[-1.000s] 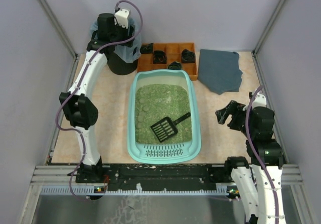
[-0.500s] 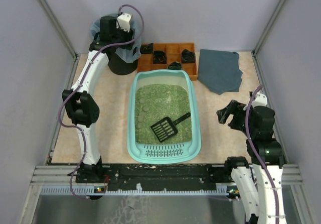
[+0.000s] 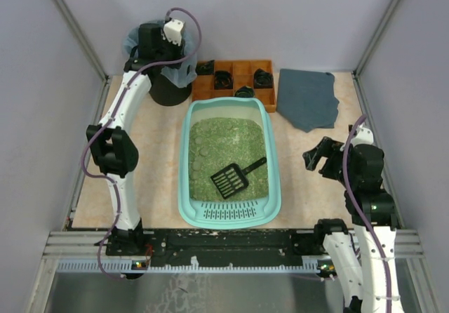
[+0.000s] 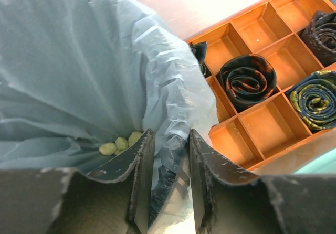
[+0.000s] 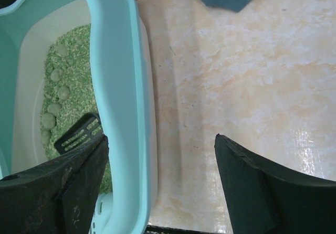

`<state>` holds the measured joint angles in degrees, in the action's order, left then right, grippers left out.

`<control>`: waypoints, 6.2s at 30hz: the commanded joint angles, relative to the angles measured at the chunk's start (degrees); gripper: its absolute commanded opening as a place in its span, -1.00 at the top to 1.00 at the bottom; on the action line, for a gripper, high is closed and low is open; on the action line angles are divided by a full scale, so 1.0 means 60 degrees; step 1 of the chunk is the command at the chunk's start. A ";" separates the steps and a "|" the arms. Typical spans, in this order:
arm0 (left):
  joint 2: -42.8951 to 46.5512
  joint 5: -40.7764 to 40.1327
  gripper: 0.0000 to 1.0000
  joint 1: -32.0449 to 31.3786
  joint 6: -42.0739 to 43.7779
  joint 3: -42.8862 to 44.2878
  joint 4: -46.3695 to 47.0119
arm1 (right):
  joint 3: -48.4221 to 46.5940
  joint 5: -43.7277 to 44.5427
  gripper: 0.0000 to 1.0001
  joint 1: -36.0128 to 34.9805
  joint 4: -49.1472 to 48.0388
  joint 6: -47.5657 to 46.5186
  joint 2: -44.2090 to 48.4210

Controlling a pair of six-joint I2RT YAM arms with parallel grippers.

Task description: Clean the litter box

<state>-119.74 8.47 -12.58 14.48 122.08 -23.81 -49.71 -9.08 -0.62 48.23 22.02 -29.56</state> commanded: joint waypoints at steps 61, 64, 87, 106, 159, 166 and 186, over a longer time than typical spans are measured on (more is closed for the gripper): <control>0.6661 0.0685 -0.35 -0.0773 -0.0777 -0.4500 -0.0639 | -0.0614 -0.0417 -0.63 -0.0057 -0.0144 -0.0560 -0.0262; 0.8010 0.1578 -0.34 -0.1588 -0.0806 -0.5827 0.0248 | -0.0499 -0.0303 -0.63 -0.0057 -0.0135 -0.0666 -0.0179; 0.6495 0.1130 -0.24 -0.6852 -0.2251 -1.1552 0.3539 | 0.0100 -0.0667 -0.63 -0.0054 -0.0683 -0.0860 0.0144; 0.2901 -0.1092 0.10 -0.7672 -0.1372 -0.8951 0.2357 | 0.0156 -0.1025 -0.63 -0.0057 -0.0786 -0.0982 0.0246; 0.2505 -0.2245 0.17 -0.7857 -0.1648 -0.8829 0.1044 | 0.0185 -0.1070 -0.63 -0.0054 -0.0793 -0.0985 0.0199; 0.2536 -0.2351 0.48 -0.7892 -0.1629 -0.8747 0.1076 | 0.0200 -0.1071 -0.63 -0.0046 -0.0815 -0.0975 0.0199; 0.5367 -0.3160 1.00 -0.7799 -0.1490 -0.9914 0.0893 | 0.0054 -0.1272 -0.63 -0.0050 -0.0922 -0.0850 0.0262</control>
<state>-91.24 -8.75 -59.48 4.93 64.77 -17.19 -48.36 -15.07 -0.62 46.24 16.95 -28.80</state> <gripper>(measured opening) 0.310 0.815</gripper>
